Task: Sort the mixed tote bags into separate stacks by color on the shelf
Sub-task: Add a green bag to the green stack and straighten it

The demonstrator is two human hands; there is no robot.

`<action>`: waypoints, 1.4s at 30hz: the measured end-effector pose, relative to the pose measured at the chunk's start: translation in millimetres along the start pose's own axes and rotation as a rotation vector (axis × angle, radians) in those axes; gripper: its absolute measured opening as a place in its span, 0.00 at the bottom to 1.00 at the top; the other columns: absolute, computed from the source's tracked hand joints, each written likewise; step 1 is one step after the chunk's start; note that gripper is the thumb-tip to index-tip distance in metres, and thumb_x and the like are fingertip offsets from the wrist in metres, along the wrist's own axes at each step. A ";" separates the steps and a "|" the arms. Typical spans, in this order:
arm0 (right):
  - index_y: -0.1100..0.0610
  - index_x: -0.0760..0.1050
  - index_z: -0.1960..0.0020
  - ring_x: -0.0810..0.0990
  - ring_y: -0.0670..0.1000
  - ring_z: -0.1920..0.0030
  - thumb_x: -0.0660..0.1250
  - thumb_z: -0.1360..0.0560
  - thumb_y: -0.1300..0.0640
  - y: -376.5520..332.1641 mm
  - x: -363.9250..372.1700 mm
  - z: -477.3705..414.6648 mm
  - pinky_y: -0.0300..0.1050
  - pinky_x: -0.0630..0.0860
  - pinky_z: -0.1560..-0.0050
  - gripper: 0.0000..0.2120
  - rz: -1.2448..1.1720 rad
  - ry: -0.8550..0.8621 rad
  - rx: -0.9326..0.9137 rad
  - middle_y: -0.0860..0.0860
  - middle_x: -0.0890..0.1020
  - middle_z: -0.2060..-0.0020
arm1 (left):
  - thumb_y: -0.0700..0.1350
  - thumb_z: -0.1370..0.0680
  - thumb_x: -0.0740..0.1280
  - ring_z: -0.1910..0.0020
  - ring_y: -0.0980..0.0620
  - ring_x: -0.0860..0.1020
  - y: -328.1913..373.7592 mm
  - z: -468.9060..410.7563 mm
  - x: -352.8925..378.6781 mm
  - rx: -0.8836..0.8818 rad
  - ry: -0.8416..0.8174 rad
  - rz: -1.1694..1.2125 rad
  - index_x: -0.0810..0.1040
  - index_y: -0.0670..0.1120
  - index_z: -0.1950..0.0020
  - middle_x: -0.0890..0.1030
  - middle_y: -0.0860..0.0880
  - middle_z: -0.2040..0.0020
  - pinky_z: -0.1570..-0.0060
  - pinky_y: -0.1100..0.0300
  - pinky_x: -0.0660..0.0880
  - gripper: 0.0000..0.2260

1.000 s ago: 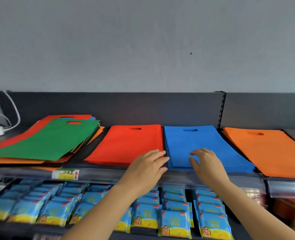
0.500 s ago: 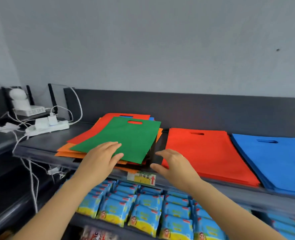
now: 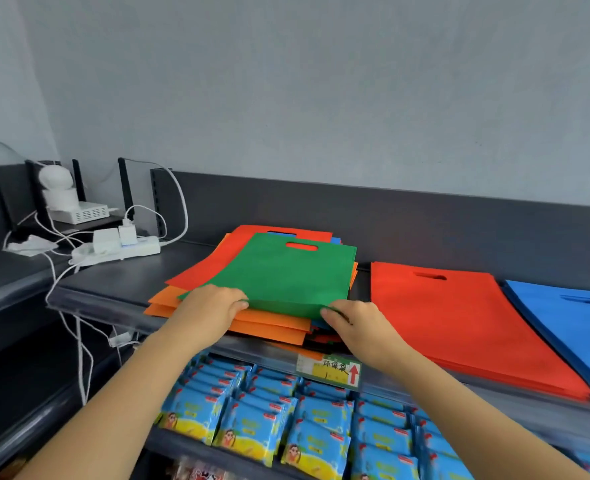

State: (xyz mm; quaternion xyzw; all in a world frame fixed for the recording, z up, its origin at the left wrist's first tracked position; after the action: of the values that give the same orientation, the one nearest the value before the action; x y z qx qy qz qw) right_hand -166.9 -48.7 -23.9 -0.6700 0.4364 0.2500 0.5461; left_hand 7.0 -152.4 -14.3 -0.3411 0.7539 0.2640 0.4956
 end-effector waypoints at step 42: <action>0.58 0.74 0.47 0.76 0.51 0.53 0.64 0.24 0.64 404.2 -398.3 439.6 0.44 0.73 0.53 0.07 -0.050 0.806 0.692 0.49 0.77 0.55 | 0.35 0.34 0.69 0.62 0.52 0.83 654.8 67.8 7.0 0.749 0.206 0.288 0.84 0.54 0.52 0.84 0.56 0.58 0.74 0.57 0.77 0.17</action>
State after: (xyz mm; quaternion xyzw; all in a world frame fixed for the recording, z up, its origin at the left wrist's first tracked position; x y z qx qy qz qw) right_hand -648.1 483.8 -30.7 -0.5036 0.6525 -0.1990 0.5302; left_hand -464.6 306.8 -6.6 -0.0528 0.8836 0.0024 0.4653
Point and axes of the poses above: each hand's wrist, its own z-axis away from the middle knuckle, its own x-axis out of the palm, y = z × x, the point moved 10 cm from there along -z, towards the middle knuckle
